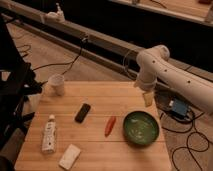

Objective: Place the white sponge in the ceramic cup

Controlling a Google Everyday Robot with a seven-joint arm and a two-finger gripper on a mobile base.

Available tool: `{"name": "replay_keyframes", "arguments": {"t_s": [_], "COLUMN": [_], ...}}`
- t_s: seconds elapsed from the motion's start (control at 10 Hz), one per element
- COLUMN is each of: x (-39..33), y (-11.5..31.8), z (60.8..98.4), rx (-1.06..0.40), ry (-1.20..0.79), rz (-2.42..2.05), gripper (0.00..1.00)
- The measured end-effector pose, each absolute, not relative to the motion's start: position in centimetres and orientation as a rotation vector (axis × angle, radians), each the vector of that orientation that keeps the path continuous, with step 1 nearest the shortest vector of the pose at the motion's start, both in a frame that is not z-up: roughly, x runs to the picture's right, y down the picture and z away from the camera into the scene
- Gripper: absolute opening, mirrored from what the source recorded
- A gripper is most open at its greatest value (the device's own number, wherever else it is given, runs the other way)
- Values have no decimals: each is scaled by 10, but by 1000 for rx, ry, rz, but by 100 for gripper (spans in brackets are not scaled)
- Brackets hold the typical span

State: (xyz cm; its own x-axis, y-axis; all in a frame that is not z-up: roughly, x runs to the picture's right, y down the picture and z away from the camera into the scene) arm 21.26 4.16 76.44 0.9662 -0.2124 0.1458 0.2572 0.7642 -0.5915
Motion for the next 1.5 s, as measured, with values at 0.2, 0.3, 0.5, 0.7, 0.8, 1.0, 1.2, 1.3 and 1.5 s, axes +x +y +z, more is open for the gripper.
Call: {"name": "replay_keyframes", "arguments": {"t_s": [0.2, 0.3, 0.5, 0.7, 0.8, 1.0, 1.2, 1.3, 1.5], "x": [213, 212, 213, 213, 213, 213, 212, 212, 200], "y": [42, 42, 42, 42, 42, 42, 42, 43, 51], "z": [764, 764, 764, 764, 764, 765, 766, 765, 763], "rx": [-653, -653, -653, -653, -653, -654, -654, -661, -686], "ry": [-72, -72, -72, -72, -72, -72, -76, -80, -126], "rz": [-256, -255, -256, -256, -256, -255, -258, -273, -377], "gripper": [80, 80, 80, 80, 80, 80, 80, 80, 80]}}
